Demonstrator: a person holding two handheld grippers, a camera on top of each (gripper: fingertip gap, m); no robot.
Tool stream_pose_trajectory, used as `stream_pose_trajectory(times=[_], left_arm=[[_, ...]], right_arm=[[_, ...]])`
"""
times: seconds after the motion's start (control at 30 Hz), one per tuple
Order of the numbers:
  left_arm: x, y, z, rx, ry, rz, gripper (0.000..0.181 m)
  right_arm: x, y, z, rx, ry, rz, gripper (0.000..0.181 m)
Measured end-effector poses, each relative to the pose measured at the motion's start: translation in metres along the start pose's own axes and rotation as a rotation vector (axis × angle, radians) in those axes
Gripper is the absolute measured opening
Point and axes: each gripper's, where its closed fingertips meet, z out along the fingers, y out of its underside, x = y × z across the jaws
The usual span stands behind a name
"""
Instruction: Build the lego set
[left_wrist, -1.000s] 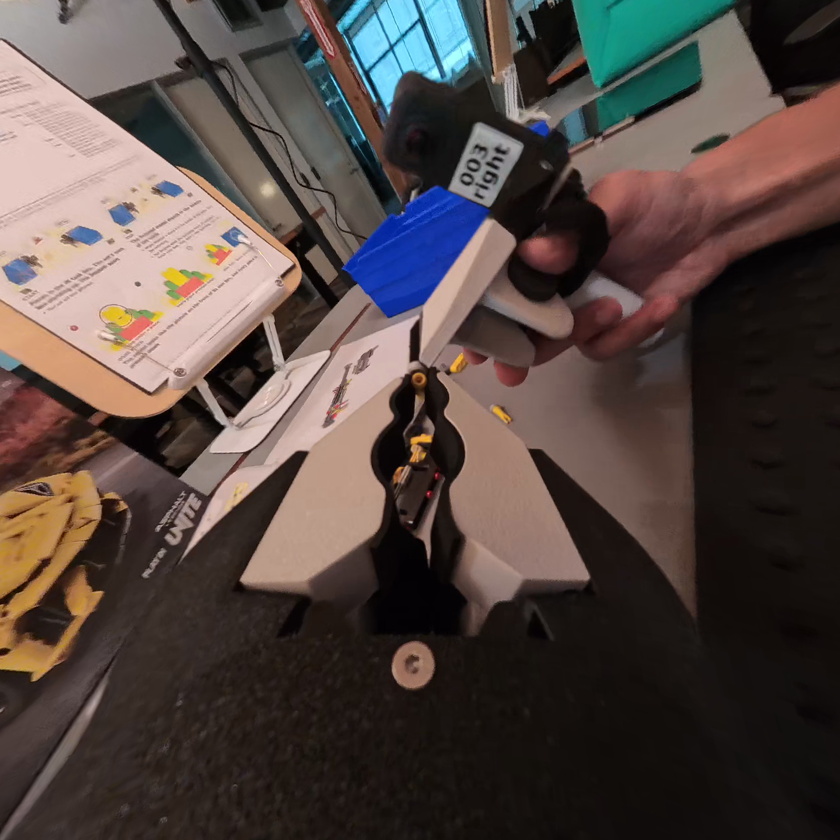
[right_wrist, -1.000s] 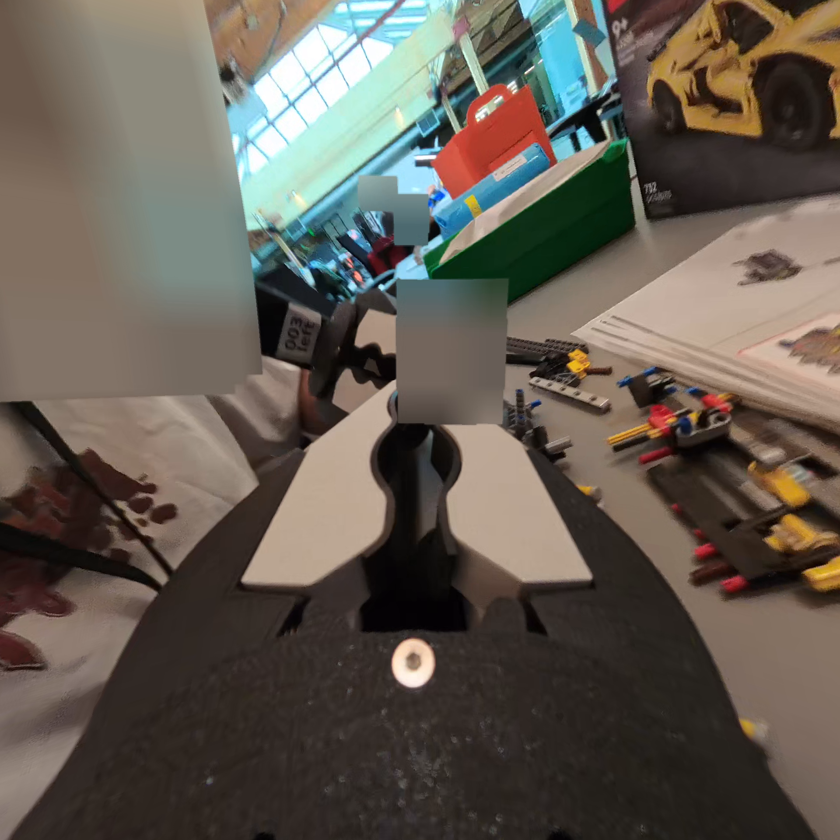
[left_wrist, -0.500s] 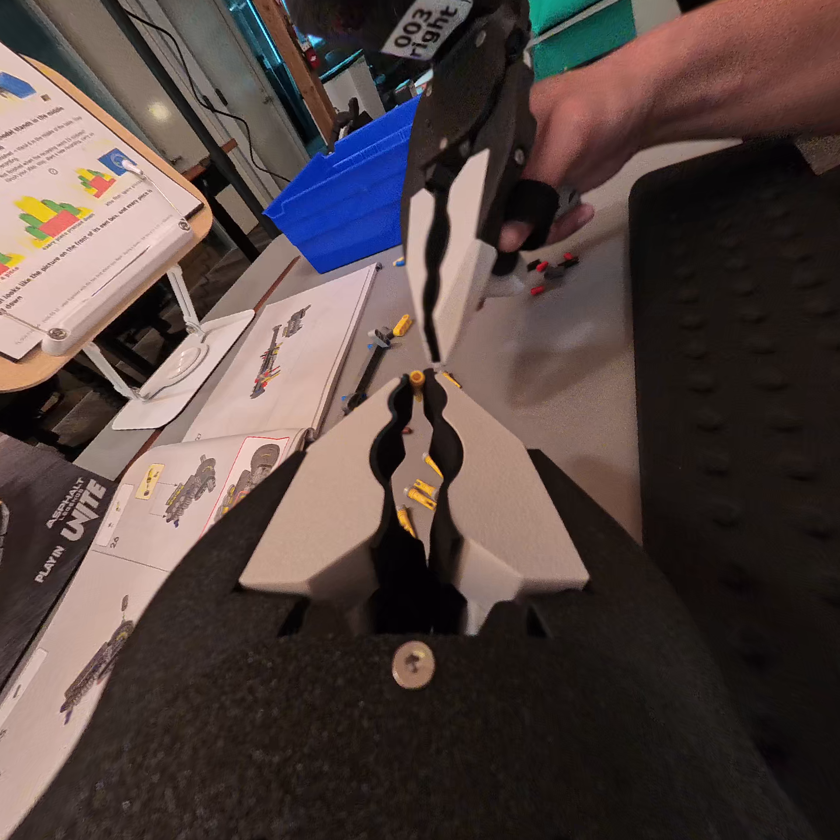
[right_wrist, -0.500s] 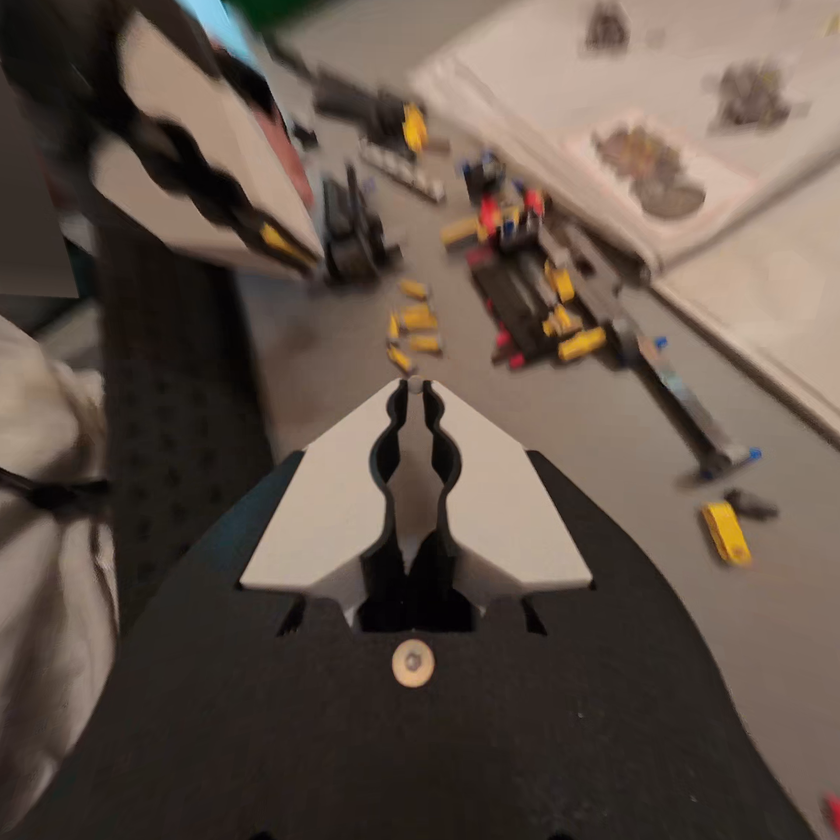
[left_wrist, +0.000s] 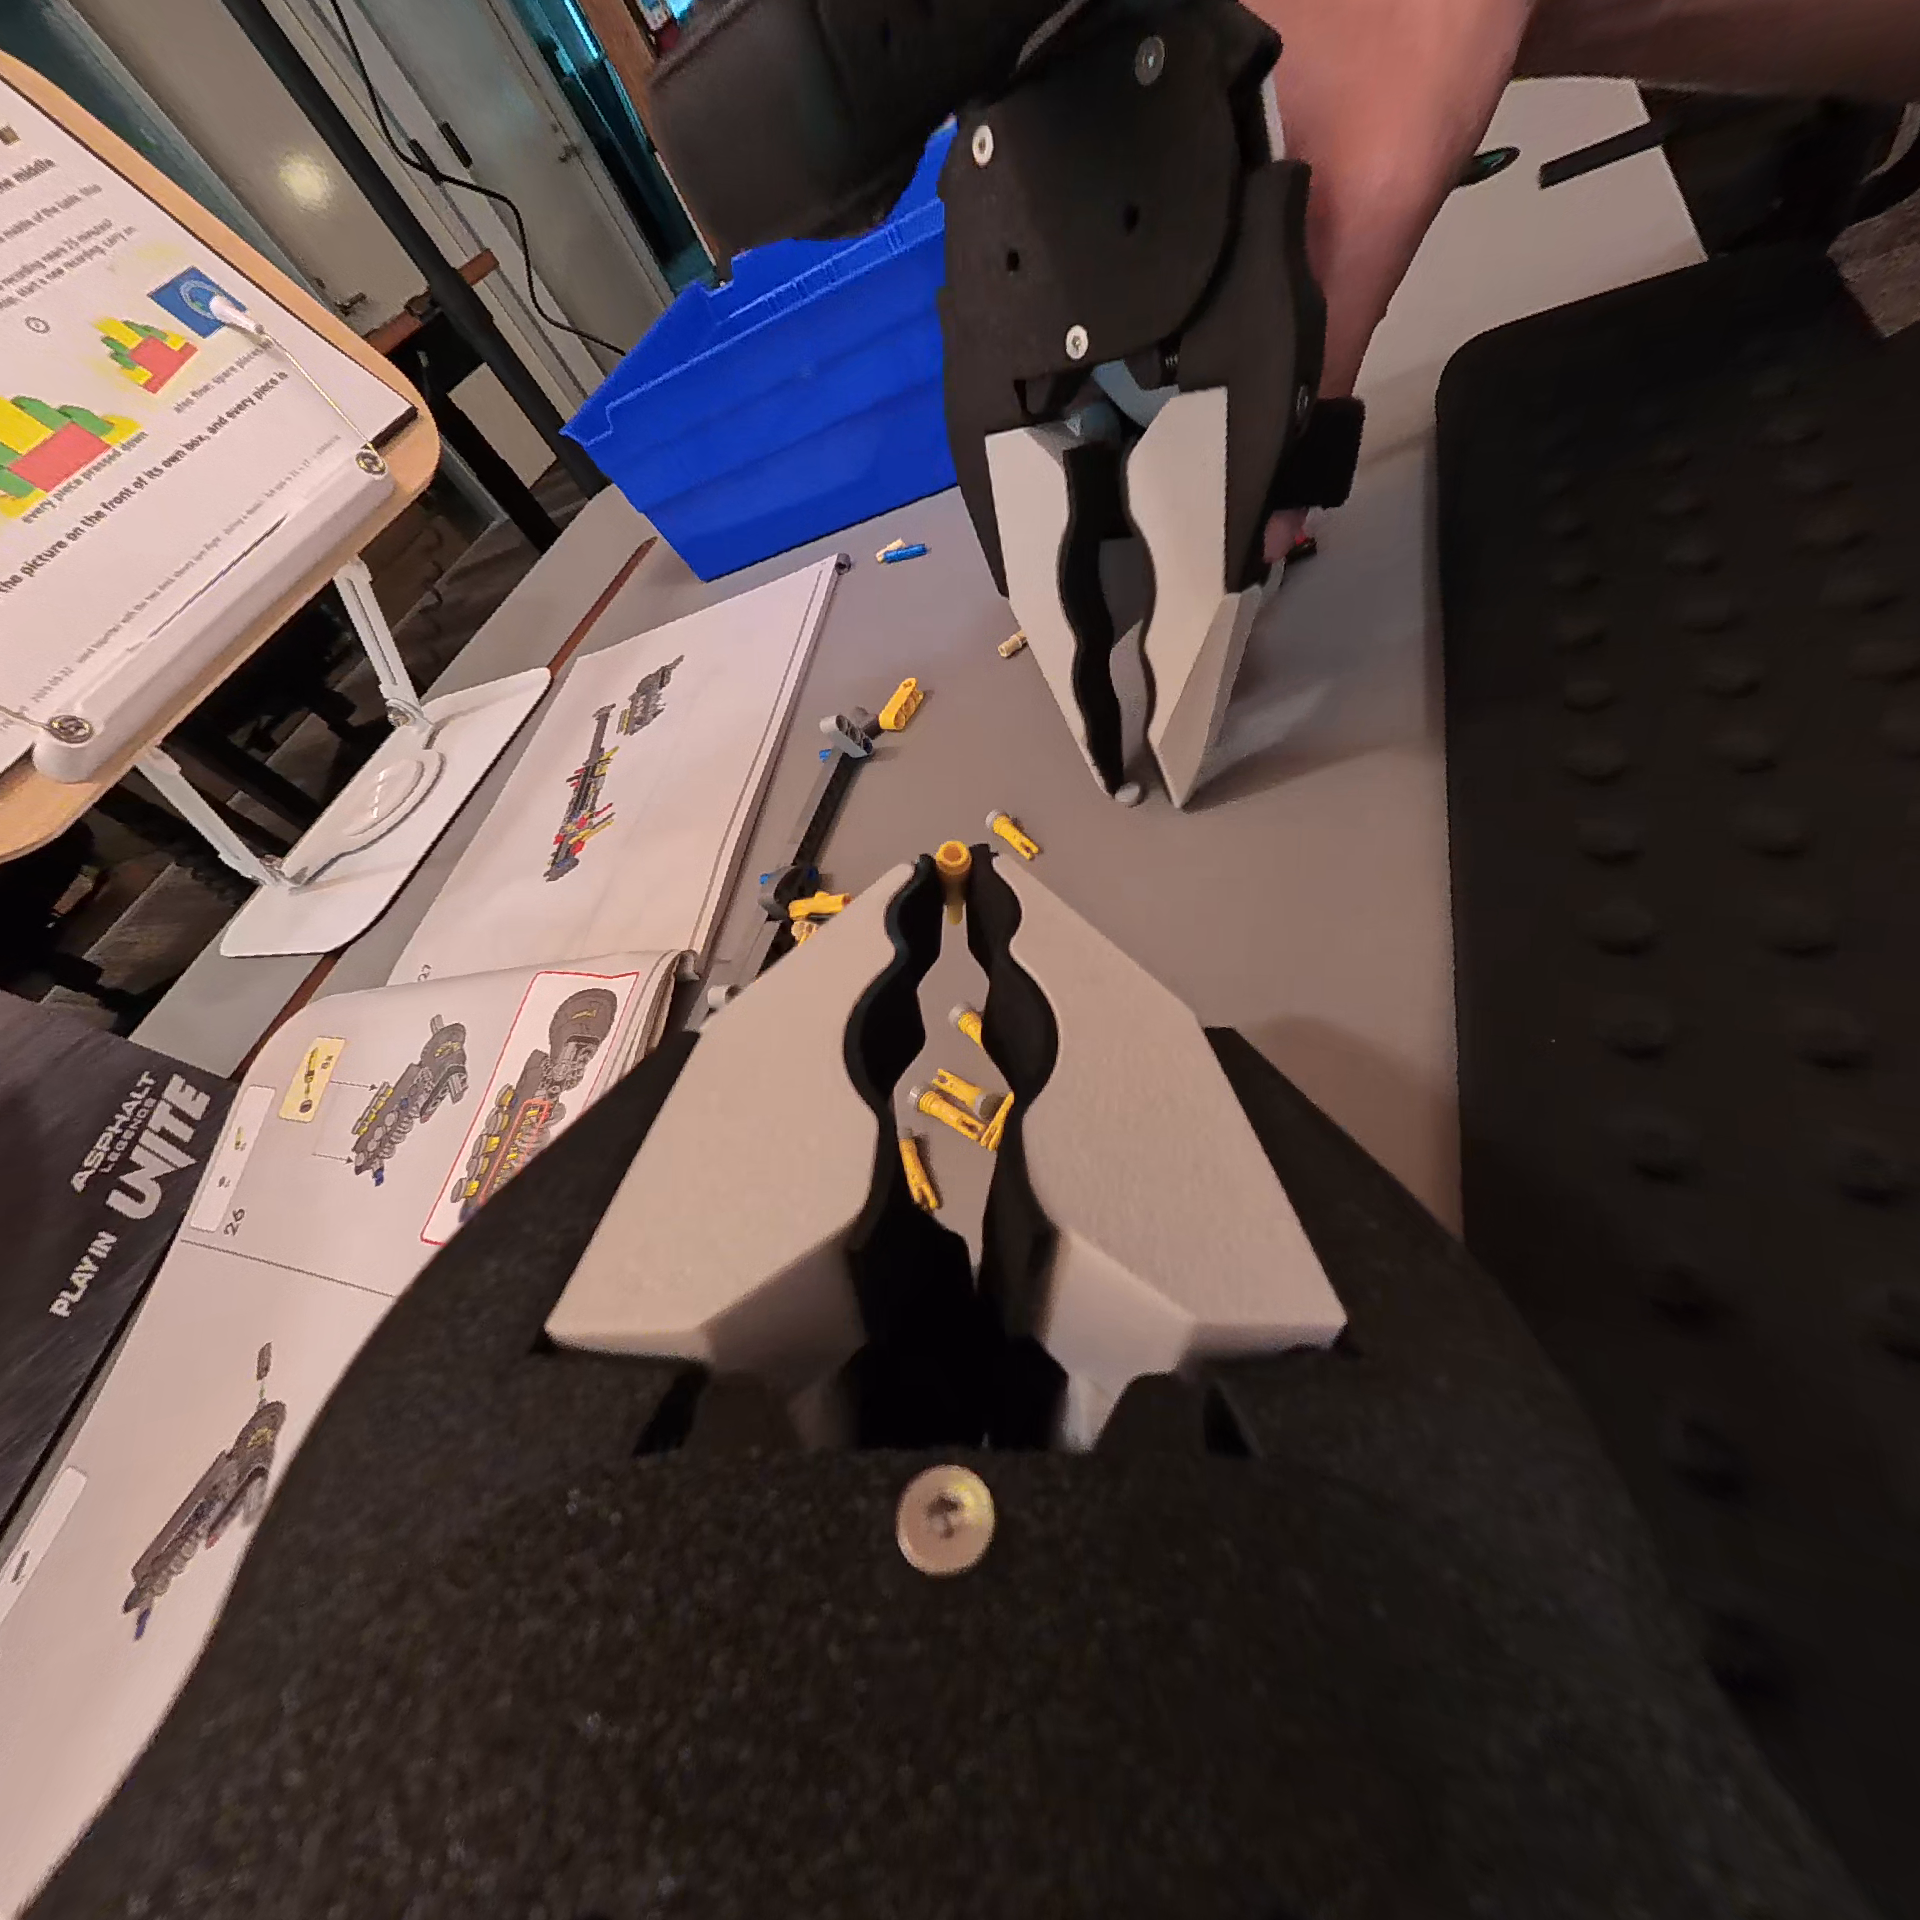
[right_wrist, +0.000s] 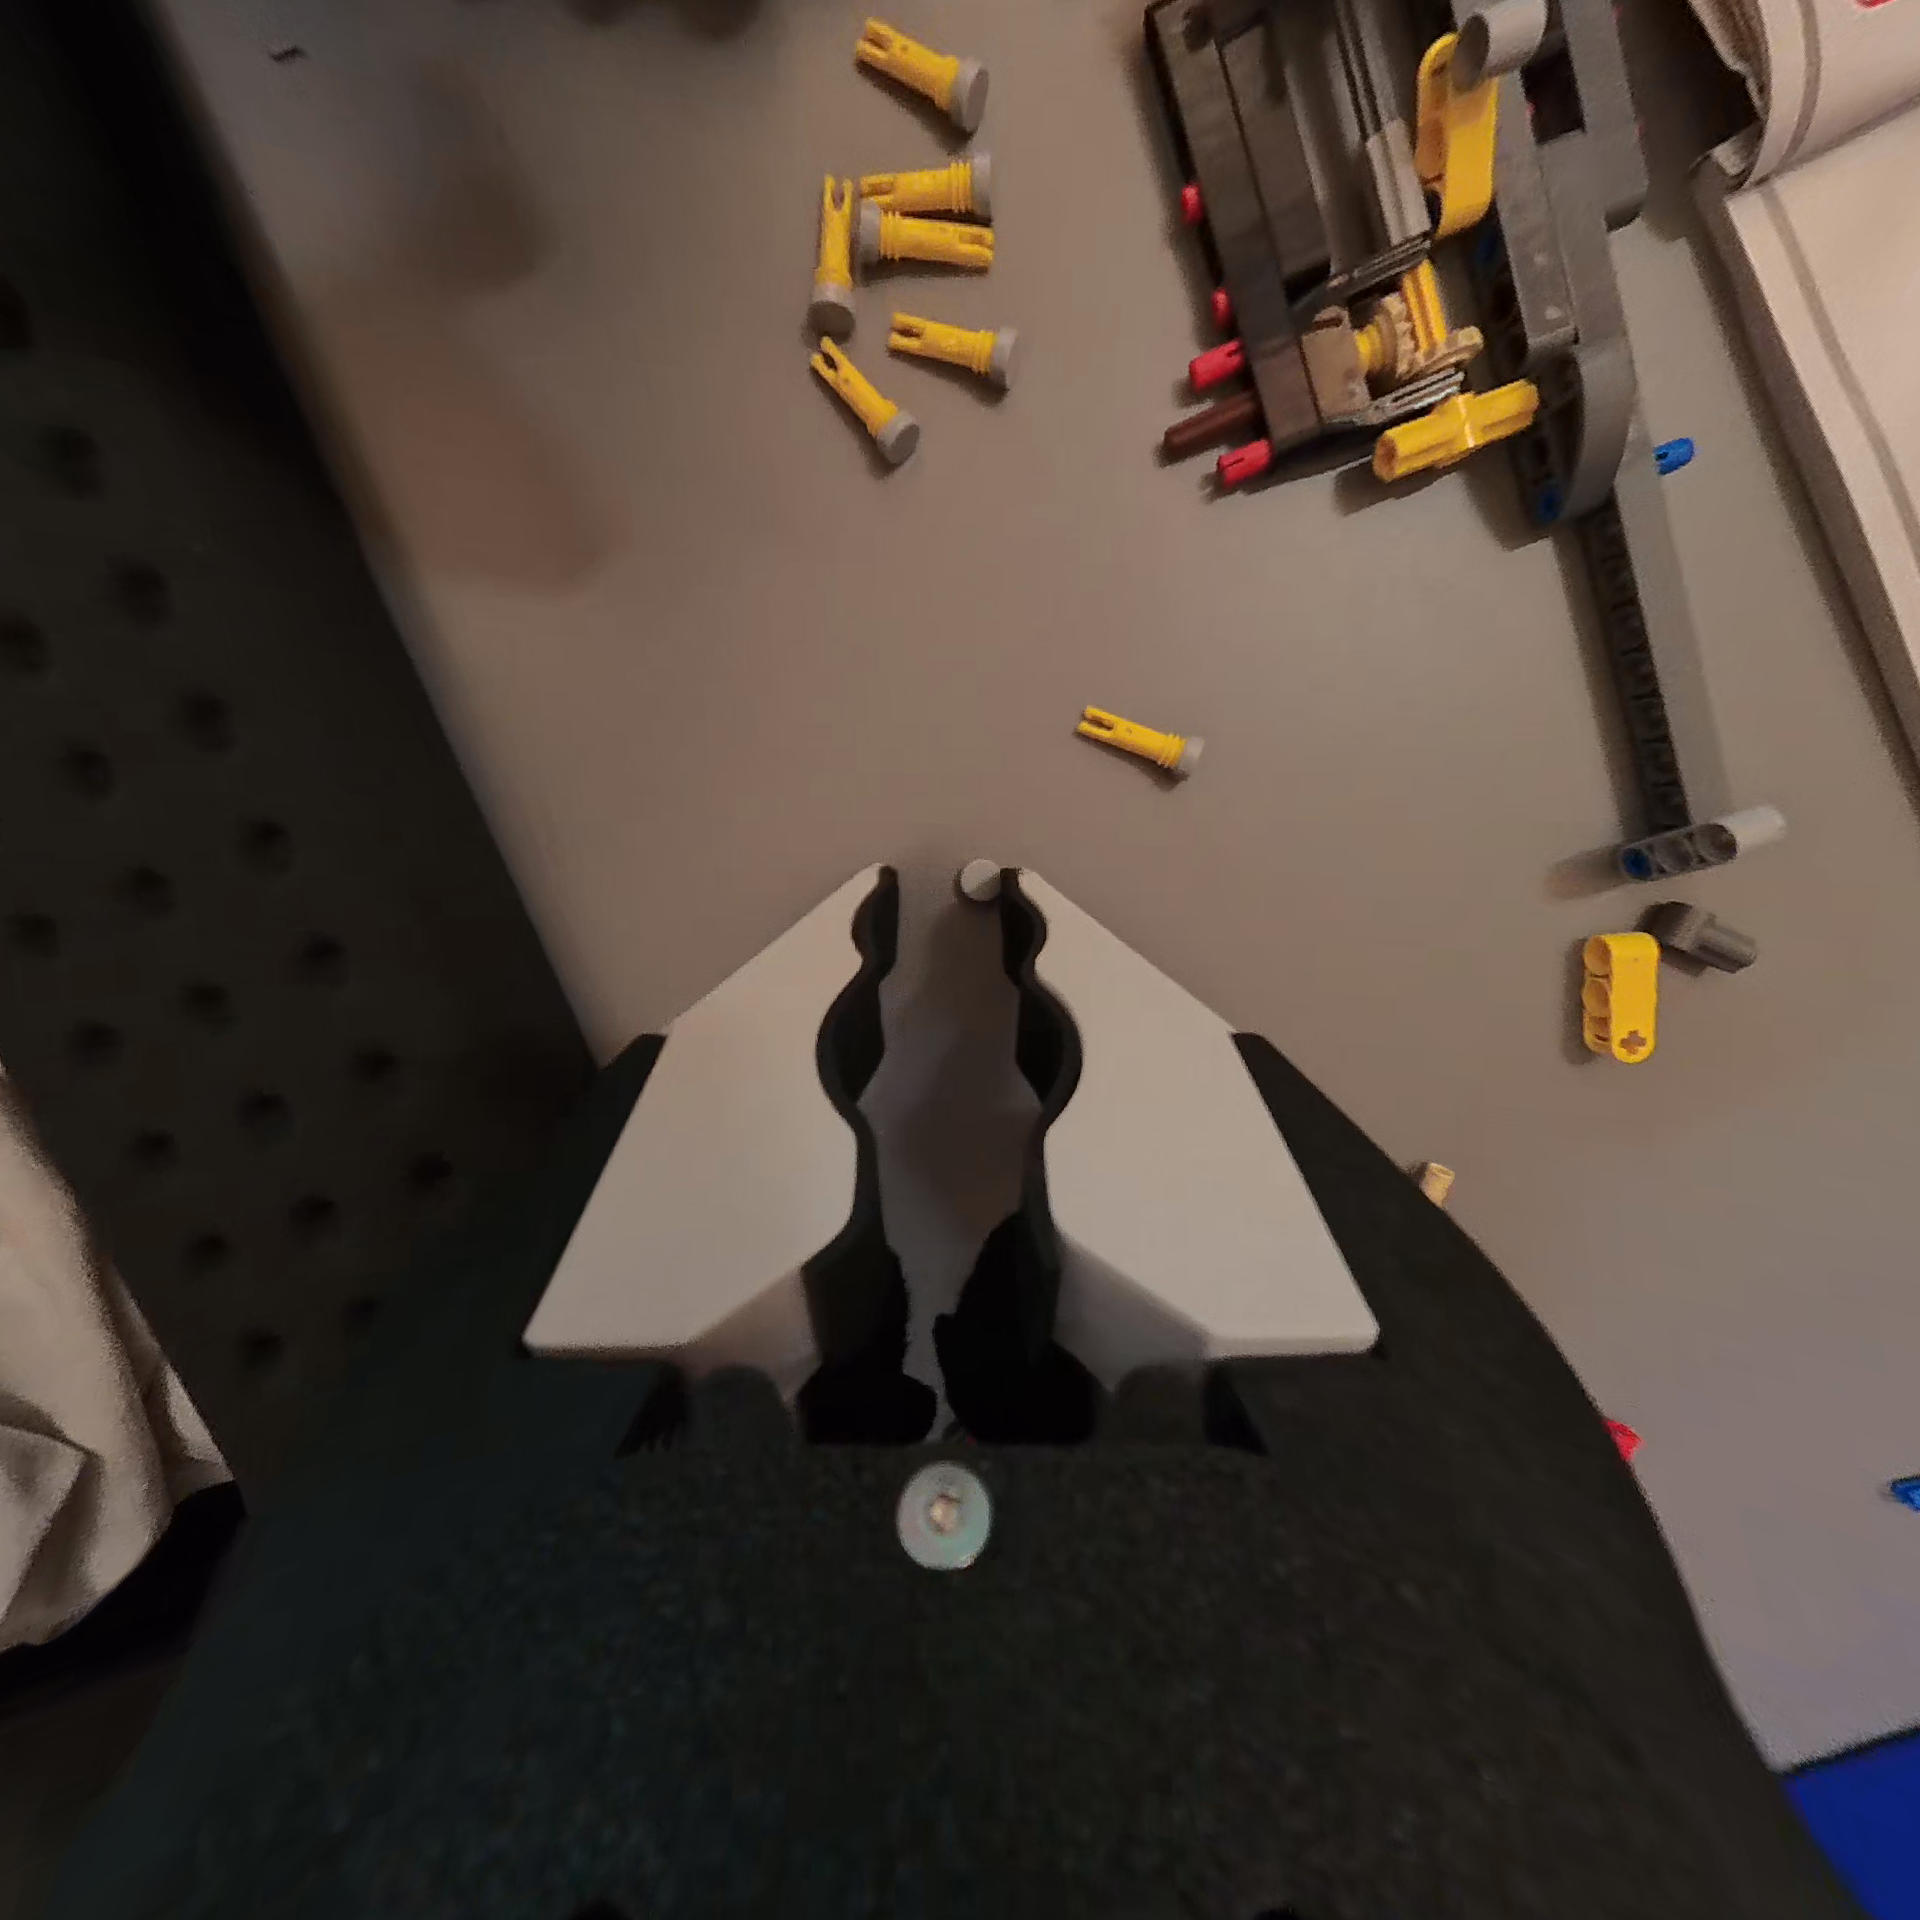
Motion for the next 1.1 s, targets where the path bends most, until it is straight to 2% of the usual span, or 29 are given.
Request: stream_pose_trajectory(times=[0.07,0.33,0.53,0.63,0.67,0.73,0.77,0.8,0.93,1.03,1.1], left_arm=[[0.002,0.0,0.0,-0.003,0.007,0.009,0.003],[0.007,-0.002,0.001,0.006,0.018,0.025,0.003],[0.006,-0.001,0.0,0.01,0.015,0.036,0.003],[0.004,-0.003,-0.001,0.019,0.007,0.043,0.003],[0.004,-0.003,-0.002,0.02,0.005,0.041,0.003],[0.002,-0.003,-0.002,0.021,0.001,0.036,0.003],[0.002,-0.003,-0.002,0.02,0.001,0.034,0.003],[0.003,-0.003,-0.001,0.019,0.004,0.035,0.003],[0.006,-0.002,-0.001,0.014,0.008,0.063,0.003],[0.01,-0.006,-0.001,0.026,0.018,0.077,0.003],[0.012,-0.008,-0.002,0.032,0.021,0.087,0.003]], right_arm=[[-0.002,-0.001,-0.002,0.031,-0.014,0.019,0.02],[-0.007,-0.005,-0.004,0.184,-0.081,0.156,0.044],[-0.005,-0.007,-0.002,0.224,-0.069,0.174,0.074],[-0.003,-0.01,-0.006,0.254,-0.037,0.163,0.074],[-0.003,-0.018,-0.011,0.309,-0.021,0.143,0.069],[-0.015,-0.036,-0.025,0.417,-0.069,0.147,0.046],[-0.023,-0.042,-0.029,0.447,-0.108,0.157,0.041],[-0.021,-0.041,-0.03,0.44,-0.083,0.17,0.037],[-0.009,-0.006,-0.042,0.408,0.069,0.278,0.03],[-0.002,0.027,-0.04,0.349,0.197,0.303,0.027],[0.003,0.031,-0.038,0.357,0.267,0.298,0.023]])
